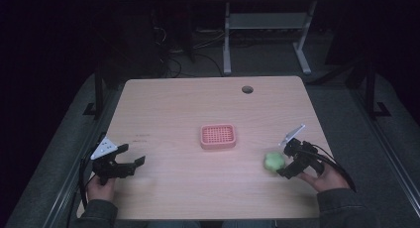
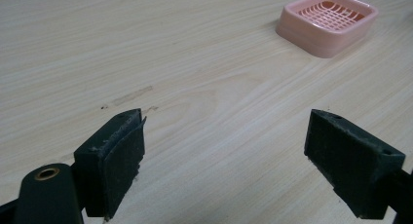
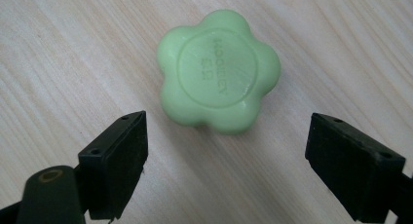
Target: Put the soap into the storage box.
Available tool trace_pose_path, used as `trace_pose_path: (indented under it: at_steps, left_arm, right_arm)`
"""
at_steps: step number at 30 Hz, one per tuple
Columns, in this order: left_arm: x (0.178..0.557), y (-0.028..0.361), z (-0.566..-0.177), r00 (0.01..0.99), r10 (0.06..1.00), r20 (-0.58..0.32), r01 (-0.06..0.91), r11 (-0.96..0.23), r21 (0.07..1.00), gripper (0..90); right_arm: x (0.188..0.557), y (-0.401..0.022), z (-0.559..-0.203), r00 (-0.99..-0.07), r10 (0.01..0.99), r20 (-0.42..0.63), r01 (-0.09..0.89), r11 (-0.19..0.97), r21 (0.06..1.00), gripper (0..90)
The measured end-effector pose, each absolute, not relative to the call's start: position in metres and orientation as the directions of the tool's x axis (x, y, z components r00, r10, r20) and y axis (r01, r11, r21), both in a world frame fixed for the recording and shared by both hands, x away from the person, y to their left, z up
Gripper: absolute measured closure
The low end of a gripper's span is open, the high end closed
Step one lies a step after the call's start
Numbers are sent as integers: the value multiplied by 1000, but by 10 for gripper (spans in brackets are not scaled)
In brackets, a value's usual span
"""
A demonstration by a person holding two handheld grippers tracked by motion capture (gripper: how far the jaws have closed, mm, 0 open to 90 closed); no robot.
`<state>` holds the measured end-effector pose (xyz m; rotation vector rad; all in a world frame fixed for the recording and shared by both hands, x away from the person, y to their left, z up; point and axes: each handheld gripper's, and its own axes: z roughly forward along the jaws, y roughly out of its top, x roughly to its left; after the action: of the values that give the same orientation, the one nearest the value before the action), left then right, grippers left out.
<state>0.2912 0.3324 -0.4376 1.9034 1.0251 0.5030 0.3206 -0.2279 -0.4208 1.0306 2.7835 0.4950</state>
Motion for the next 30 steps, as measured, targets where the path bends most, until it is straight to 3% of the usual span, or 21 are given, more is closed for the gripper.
trace_pose_path:
  at_steps: [30]
  left_arm:
    - [292, 333, -437, 577, 815, -53, 458, -269, 847, 144]
  right_arm:
    - [343, -207, -433, -782, 623, 17, 605, 751, 263, 148]
